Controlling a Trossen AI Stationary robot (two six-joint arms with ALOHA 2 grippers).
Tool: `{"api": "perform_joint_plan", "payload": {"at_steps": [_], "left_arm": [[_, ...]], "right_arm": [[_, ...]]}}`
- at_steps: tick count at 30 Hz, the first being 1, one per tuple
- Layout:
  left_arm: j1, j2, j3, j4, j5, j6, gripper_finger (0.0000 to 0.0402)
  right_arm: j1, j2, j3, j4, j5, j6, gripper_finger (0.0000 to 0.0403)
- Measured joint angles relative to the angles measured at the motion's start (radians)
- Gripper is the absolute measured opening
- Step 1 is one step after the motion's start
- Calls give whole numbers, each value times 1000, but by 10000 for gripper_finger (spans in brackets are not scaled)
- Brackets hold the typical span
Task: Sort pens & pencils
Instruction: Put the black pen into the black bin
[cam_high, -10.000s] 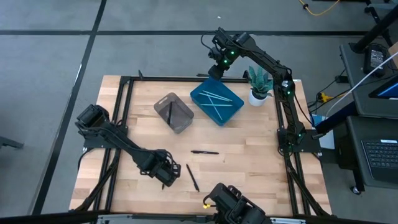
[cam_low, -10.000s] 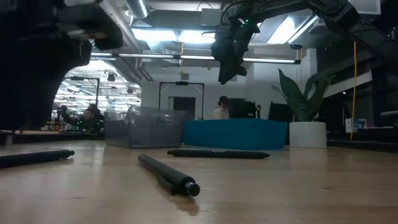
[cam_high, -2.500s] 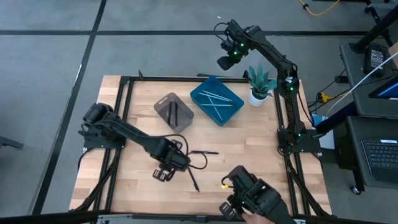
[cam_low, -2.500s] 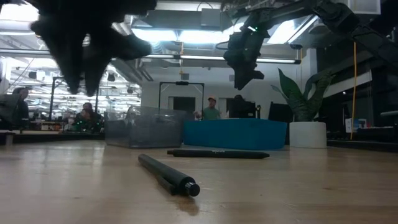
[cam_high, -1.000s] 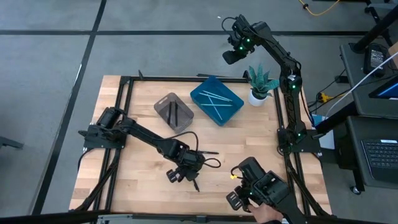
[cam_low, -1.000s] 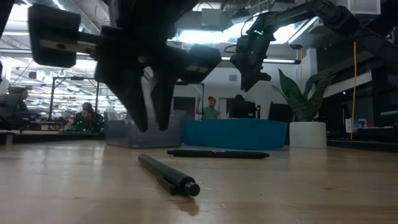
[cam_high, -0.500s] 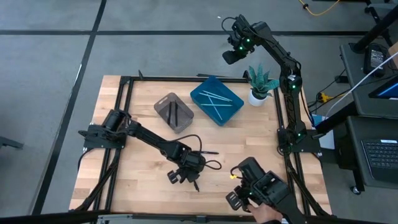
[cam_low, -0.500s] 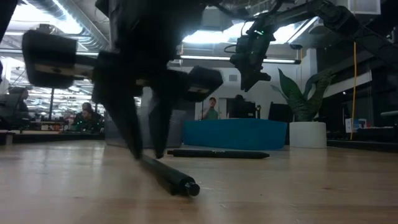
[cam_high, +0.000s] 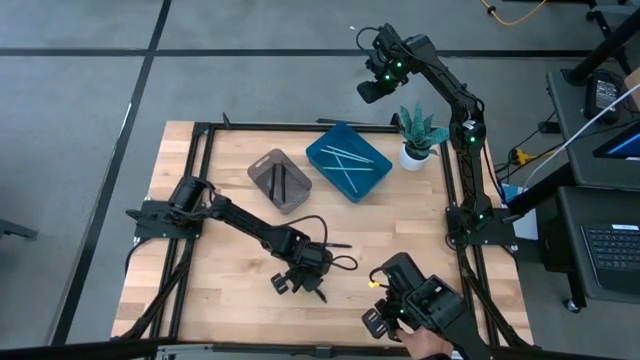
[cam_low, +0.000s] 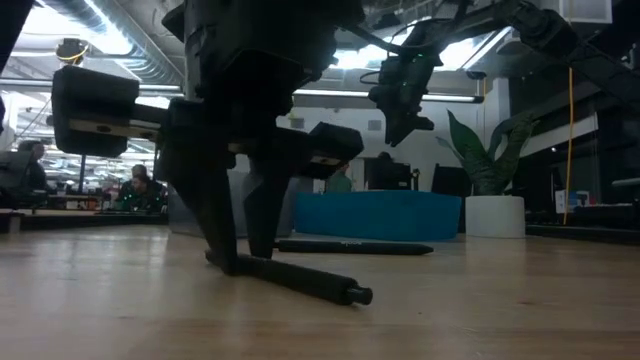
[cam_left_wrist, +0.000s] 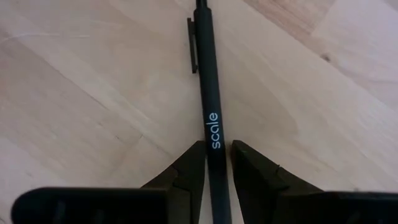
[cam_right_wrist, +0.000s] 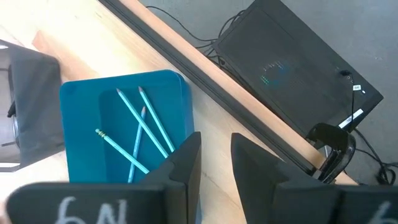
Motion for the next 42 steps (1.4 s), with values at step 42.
{"api": "perform_joint_plan", "payload": {"at_steps": [42], "left_arm": [[17, 14, 237, -334, -40, -191, 17]], "right_arm": [[0, 0, 0, -11, -4, 3, 90]]}}
